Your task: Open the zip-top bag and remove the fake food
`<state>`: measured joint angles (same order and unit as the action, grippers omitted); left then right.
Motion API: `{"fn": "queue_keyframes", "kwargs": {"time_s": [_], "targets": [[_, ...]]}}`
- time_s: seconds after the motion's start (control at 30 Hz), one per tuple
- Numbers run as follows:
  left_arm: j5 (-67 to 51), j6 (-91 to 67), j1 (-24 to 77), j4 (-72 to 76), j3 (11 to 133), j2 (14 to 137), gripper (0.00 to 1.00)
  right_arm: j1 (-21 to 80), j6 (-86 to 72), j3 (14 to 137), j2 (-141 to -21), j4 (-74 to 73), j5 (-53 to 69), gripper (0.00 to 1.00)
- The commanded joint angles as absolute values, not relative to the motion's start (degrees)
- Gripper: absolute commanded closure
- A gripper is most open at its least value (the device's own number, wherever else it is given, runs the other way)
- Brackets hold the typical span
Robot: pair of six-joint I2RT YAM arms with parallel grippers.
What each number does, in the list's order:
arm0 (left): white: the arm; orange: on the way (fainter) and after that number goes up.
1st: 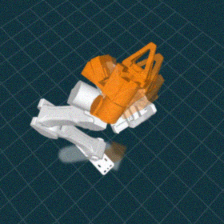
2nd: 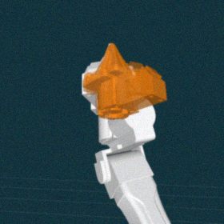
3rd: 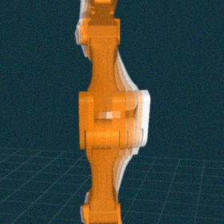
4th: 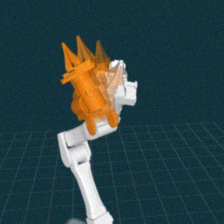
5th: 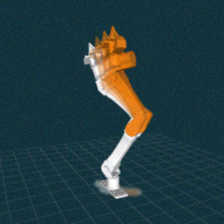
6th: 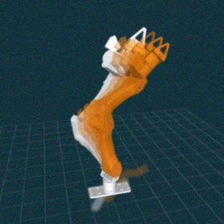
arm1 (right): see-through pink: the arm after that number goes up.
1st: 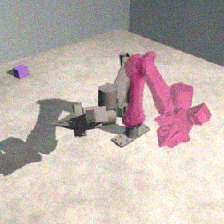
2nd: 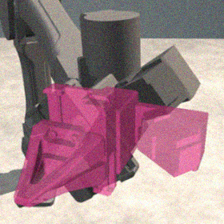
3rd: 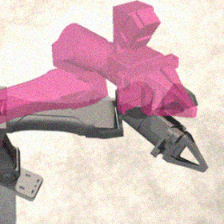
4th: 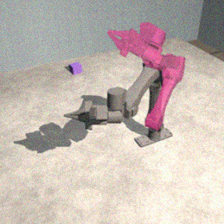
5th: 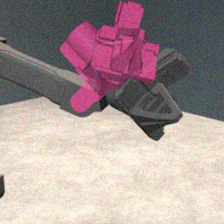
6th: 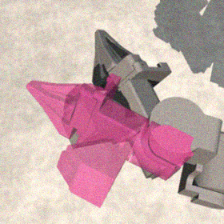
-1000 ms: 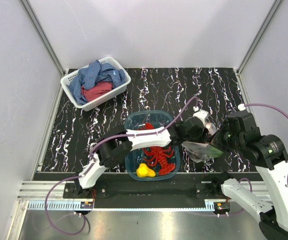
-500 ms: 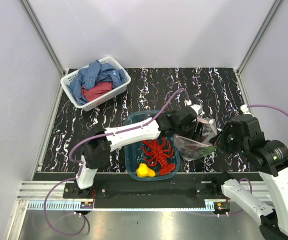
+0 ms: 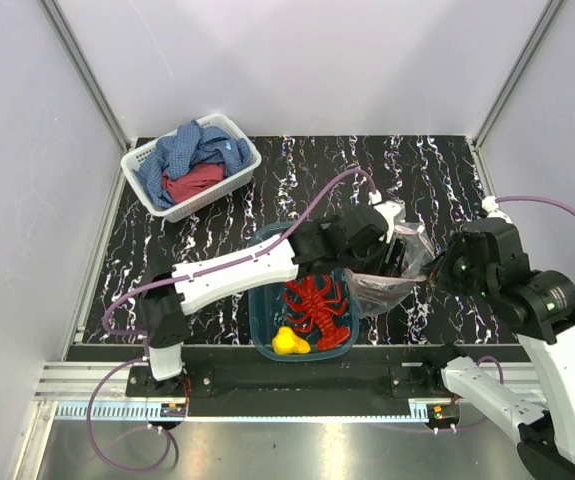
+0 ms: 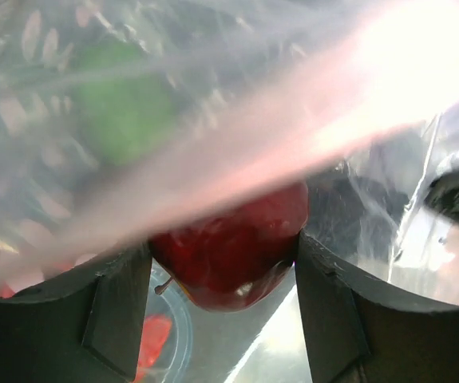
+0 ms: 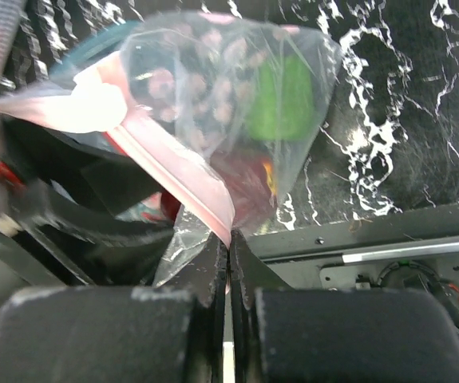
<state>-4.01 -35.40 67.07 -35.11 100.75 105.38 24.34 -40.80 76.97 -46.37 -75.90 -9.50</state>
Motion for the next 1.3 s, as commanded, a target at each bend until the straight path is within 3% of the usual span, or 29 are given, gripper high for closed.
{"fn": "queue_keyframes", "kwargs": {"time_s": [0.0, 0.4, 0.7, 1.0, 1.1, 1.27], "targets": [[-0.62, -30.51, 68.99, -35.15, 102.65, 100.37, 1.0, 24.43, -40.87, 83.31, -47.54, -75.15, -12.92, 1.0], [17.31, -31.98, 70.49, -47.28, 120.05, 107.75, 1.0, 24.43, -34.81, 87.19, -49.84, -70.41, -0.8, 1.0], [0.37, -46.75, 66.18, -48.08, 120.76, 110.04, 1.0, 24.43, -34.28, 86.14, -45.62, -72.5, 0.35, 1.0], [-0.7, -45.53, 66.36, -48.88, 128.93, 109.25, 1.0, 24.43, -30.85, 85.17, -45.0, -75.14, -0.18, 1.0], [-8.22, -43.77, 66.45, -39.95, 127.8, 106.53, 1.0, 24.43, -31.37, 84.03, -45.09, -76.2, -1.84, 1.0], [-8.53, -43.33, 66.36, -35.33, 119.11, 98.11, 1.0, 24.43, -35.41, 83.94, -45.26, -78.57, -8.96, 1.0]]}}
